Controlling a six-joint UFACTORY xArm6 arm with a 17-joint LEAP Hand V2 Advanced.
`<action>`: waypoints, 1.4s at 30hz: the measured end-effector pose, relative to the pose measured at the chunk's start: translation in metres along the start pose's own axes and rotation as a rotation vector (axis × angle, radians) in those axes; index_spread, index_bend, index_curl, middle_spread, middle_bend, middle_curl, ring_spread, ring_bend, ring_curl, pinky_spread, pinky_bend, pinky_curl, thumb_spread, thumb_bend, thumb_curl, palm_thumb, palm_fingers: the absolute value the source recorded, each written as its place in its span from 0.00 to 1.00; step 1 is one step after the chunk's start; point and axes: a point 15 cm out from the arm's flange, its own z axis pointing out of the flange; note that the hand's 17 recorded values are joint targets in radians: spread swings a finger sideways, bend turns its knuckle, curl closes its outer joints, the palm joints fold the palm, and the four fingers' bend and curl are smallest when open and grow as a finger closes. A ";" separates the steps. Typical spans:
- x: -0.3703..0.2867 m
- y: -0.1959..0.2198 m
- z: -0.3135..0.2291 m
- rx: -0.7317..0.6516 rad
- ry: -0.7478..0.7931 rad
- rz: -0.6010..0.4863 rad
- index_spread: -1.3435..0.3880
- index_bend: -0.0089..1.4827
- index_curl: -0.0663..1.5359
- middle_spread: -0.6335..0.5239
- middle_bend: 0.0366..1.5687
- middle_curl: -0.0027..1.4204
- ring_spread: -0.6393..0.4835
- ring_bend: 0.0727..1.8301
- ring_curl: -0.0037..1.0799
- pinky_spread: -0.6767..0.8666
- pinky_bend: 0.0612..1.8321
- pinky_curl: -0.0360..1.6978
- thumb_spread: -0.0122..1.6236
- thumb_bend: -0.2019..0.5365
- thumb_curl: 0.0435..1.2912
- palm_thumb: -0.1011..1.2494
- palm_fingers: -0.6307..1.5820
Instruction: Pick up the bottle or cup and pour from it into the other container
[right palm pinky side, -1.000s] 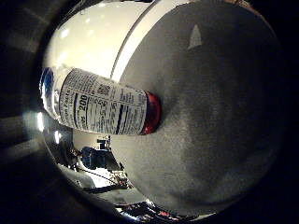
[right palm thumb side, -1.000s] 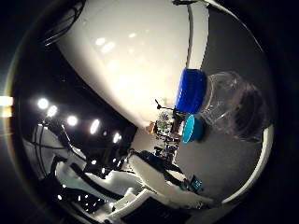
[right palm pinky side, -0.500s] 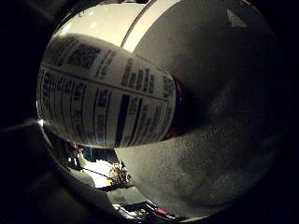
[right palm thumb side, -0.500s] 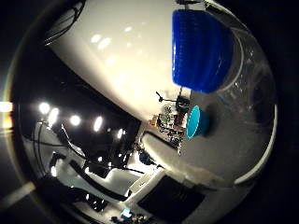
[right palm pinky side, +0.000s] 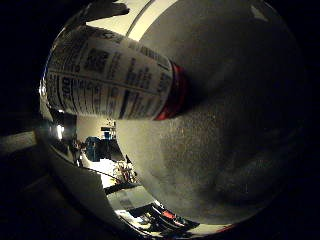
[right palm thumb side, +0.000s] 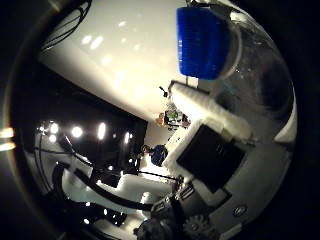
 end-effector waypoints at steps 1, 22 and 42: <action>0.000 0.000 0.002 -0.009 0.002 0.000 0.66 0.16 0.29 0.52 0.38 0.35 0.51 0.54 0.32 0.33 0.63 0.02 0.65 0.25 0.29 0.62 0.74; -0.031 -0.008 -0.007 -0.068 0.116 -0.061 0.66 0.67 0.52 0.47 0.80 0.48 0.43 0.76 0.52 0.30 0.82 0.25 0.48 0.25 0.47 0.84 0.83; -0.149 -0.028 0.019 -0.139 0.289 -0.187 0.66 0.76 0.56 0.46 0.86 0.51 0.41 0.79 0.59 0.32 0.81 0.38 0.37 0.25 0.64 0.88 0.80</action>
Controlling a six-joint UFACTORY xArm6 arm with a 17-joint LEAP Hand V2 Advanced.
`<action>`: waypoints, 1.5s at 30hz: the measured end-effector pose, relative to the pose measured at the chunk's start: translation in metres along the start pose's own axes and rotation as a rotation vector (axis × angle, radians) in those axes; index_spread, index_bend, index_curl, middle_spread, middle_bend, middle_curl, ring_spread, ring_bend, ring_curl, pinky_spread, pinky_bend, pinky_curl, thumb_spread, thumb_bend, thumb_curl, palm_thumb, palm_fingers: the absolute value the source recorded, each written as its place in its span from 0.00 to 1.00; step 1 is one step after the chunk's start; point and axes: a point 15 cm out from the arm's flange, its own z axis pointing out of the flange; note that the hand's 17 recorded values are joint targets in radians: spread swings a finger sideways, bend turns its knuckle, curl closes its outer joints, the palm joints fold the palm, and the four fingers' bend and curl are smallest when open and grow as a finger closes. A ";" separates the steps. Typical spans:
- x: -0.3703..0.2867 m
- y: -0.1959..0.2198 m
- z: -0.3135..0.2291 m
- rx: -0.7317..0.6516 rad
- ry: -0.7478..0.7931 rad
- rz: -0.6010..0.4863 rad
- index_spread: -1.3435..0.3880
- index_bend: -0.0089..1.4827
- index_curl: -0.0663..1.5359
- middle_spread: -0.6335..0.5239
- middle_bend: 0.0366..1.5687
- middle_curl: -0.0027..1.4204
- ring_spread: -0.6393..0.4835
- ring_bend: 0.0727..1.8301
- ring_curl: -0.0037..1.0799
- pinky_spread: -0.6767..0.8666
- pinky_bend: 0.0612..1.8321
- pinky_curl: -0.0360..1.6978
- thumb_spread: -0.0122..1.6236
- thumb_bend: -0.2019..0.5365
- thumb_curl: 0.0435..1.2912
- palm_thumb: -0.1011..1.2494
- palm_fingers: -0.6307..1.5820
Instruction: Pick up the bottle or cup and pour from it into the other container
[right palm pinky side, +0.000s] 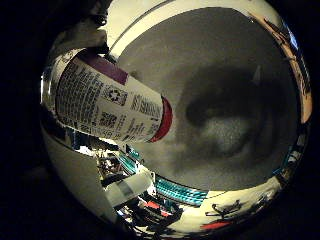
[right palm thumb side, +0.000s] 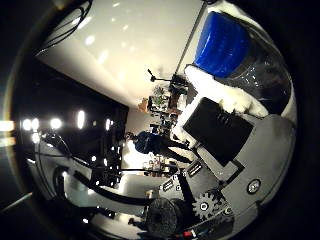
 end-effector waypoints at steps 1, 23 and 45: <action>-0.006 -0.003 0.003 -0.016 0.018 -0.011 0.67 0.77 0.56 0.46 0.86 0.51 0.41 0.78 0.59 0.32 0.81 0.39 0.37 0.25 0.65 0.88 0.80; -0.152 -0.070 0.084 -0.326 0.558 -0.209 0.67 0.77 0.55 0.45 0.87 0.51 0.41 0.78 0.60 0.31 0.74 0.49 0.36 0.25 0.70 0.87 0.80; -0.204 -0.113 0.159 -0.581 1.245 -0.594 0.67 0.77 0.55 0.45 0.87 0.52 0.41 0.78 0.61 0.30 0.71 0.54 0.34 0.25 0.73 0.86 0.80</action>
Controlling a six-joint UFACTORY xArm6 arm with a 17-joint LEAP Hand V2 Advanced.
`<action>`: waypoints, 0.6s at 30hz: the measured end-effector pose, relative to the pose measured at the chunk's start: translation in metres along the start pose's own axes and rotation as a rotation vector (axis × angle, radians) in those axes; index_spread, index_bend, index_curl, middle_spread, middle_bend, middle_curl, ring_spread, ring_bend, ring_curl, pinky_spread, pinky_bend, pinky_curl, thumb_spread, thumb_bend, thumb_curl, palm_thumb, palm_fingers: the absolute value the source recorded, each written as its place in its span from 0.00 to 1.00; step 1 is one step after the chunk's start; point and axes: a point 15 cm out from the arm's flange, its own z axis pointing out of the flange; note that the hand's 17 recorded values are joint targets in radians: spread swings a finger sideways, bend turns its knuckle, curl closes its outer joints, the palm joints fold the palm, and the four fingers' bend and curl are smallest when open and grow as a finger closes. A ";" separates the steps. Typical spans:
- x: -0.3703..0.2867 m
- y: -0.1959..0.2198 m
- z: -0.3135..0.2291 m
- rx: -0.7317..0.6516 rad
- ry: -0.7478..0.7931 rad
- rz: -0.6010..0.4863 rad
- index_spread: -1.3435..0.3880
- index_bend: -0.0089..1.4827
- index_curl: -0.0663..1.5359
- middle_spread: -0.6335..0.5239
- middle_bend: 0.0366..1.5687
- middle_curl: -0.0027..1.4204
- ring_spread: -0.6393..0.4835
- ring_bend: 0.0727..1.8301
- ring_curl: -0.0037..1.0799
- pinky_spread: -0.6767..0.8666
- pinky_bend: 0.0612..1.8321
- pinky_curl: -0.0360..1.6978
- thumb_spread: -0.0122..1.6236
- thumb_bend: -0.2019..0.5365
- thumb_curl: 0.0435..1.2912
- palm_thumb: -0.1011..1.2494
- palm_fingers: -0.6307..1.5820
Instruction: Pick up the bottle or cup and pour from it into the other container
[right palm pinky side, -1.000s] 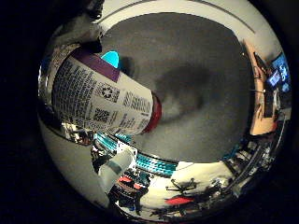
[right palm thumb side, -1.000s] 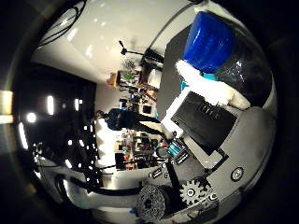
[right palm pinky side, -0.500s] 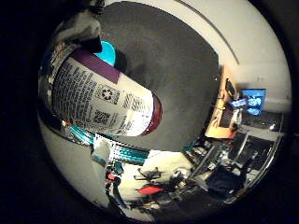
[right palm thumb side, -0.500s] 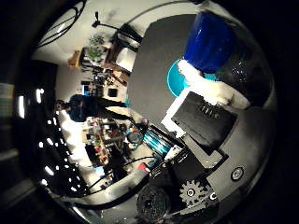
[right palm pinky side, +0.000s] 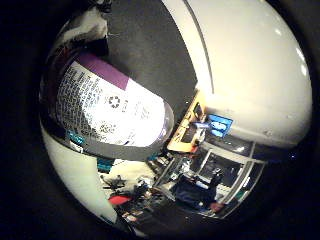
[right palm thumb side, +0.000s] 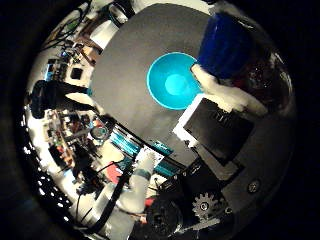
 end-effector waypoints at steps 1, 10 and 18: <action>-0.002 -0.003 -0.003 -0.007 0.028 -0.015 0.67 0.77 0.55 0.45 0.87 0.52 0.41 0.78 0.61 0.30 0.70 0.54 0.34 0.25 0.73 0.86 0.80; -0.023 -0.014 0.005 -0.107 0.218 -0.116 0.67 0.77 0.56 0.45 0.87 0.52 0.41 0.78 0.61 0.30 0.70 0.55 0.33 0.25 0.73 0.86 0.80; -0.040 -0.020 0.032 -0.189 0.373 -0.184 0.66 0.76 0.56 0.45 0.87 0.52 0.41 0.78 0.62 0.29 0.69 0.56 0.32 0.24 0.73 0.86 0.80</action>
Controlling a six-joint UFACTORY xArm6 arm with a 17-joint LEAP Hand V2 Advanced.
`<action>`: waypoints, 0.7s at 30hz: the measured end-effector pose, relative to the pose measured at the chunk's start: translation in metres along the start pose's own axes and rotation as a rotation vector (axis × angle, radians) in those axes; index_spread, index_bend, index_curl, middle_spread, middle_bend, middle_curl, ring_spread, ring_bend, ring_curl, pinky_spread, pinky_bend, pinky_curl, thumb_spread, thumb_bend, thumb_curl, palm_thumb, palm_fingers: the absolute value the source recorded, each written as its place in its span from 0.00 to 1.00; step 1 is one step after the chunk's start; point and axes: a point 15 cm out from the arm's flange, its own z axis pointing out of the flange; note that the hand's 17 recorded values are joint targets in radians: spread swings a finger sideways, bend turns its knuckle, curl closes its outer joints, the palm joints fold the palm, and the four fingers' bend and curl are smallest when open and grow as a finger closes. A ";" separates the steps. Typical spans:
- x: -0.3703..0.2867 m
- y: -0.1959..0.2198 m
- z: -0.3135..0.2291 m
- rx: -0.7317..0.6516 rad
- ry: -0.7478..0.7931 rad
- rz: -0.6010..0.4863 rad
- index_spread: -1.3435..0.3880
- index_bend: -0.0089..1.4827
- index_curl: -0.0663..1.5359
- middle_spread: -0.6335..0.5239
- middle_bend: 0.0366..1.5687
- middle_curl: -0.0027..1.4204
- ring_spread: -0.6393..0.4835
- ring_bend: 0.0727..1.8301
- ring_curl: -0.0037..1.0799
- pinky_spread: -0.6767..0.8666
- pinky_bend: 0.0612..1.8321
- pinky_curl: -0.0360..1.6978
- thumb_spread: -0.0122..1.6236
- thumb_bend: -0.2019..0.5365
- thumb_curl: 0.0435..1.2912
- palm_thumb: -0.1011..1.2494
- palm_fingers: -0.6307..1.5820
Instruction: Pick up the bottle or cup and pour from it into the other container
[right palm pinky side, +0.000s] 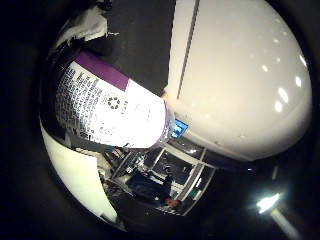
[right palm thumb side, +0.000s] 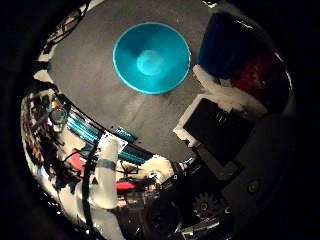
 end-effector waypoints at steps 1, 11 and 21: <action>-0.001 -0.002 0.002 -0.007 0.005 -0.002 0.66 0.76 0.56 0.45 0.87 0.52 0.41 0.78 0.62 0.29 0.69 0.56 0.32 0.24 0.73 0.85 0.80; -0.012 -0.023 0.010 -0.044 0.063 -0.016 0.66 0.76 0.56 0.45 0.86 0.52 0.41 0.78 0.62 0.29 0.69 0.56 0.32 0.25 0.73 0.85 0.80; -0.022 -0.030 0.003 -0.040 0.074 -0.033 0.65 0.75 0.57 0.45 0.86 0.53 0.41 0.78 0.62 0.29 0.69 0.56 0.32 0.25 0.73 0.85 0.80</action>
